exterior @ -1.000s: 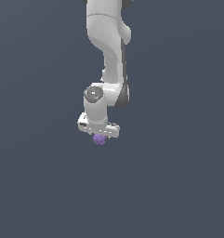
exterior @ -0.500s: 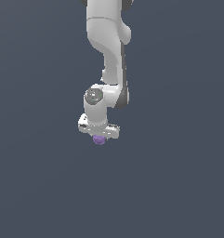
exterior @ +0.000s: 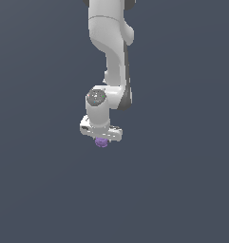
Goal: Pick up the object and move it to a goal position.
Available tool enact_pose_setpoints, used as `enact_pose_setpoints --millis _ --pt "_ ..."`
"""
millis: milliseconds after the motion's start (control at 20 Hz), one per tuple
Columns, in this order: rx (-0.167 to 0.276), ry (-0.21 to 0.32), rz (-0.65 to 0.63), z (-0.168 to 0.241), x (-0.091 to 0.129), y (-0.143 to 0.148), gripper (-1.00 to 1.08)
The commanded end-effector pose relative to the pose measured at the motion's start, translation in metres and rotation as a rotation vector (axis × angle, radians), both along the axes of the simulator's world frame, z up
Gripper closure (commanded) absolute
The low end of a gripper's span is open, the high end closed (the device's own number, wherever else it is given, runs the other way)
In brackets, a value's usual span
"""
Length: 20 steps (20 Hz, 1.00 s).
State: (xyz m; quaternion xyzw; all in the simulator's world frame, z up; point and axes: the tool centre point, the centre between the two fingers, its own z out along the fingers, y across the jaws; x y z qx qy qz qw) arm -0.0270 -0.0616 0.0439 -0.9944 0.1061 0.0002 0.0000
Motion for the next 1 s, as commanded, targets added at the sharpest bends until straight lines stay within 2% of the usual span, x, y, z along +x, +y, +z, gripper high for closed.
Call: enact_pose_setpoints --millis 0,450,950 --pt "0.0 -0.001 0.0 0.007 0.001 0.001 1.08" --pt "0.0 -0.001 0.0 0.064 0.006 0.01 1.08" --pt "-0.001 -0.001 0.0 0.172 0.015 0.026 1.08"
